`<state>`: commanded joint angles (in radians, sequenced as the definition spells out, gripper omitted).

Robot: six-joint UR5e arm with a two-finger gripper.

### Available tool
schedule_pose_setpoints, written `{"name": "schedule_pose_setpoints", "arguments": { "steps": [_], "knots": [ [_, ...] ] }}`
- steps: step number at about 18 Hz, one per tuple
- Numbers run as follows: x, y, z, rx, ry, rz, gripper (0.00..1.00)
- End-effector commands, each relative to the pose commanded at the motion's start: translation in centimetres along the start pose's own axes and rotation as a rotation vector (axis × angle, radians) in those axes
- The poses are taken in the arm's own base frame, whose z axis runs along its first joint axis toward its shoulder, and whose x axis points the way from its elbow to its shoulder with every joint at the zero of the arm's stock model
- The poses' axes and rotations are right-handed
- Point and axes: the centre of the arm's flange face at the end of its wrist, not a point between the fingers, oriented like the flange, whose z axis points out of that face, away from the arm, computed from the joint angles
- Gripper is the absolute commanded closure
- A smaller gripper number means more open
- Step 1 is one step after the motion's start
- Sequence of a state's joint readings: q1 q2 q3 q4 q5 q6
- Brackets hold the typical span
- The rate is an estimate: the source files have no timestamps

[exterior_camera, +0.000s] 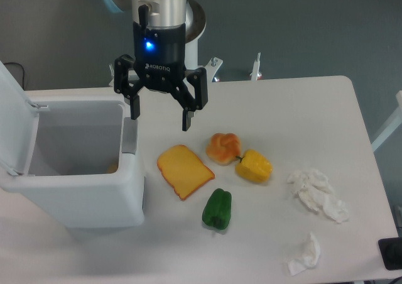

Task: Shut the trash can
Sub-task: 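Raise the gripper and move it up behind the upright trash can lid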

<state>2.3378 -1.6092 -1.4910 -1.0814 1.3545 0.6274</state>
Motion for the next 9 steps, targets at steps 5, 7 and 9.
{"name": "schedule_pose_setpoints", "arguments": {
  "steps": [5, 7, 9],
  "knots": [
    [1.2, -0.1, -1.2, 0.030, 0.026, 0.004, 0.00],
    [1.3, -0.6, -1.7, 0.056, 0.046, -0.058, 0.00],
    [1.6, -1.1, -2.1, 0.084, 0.086, -0.211, 0.00]
  ]
}}
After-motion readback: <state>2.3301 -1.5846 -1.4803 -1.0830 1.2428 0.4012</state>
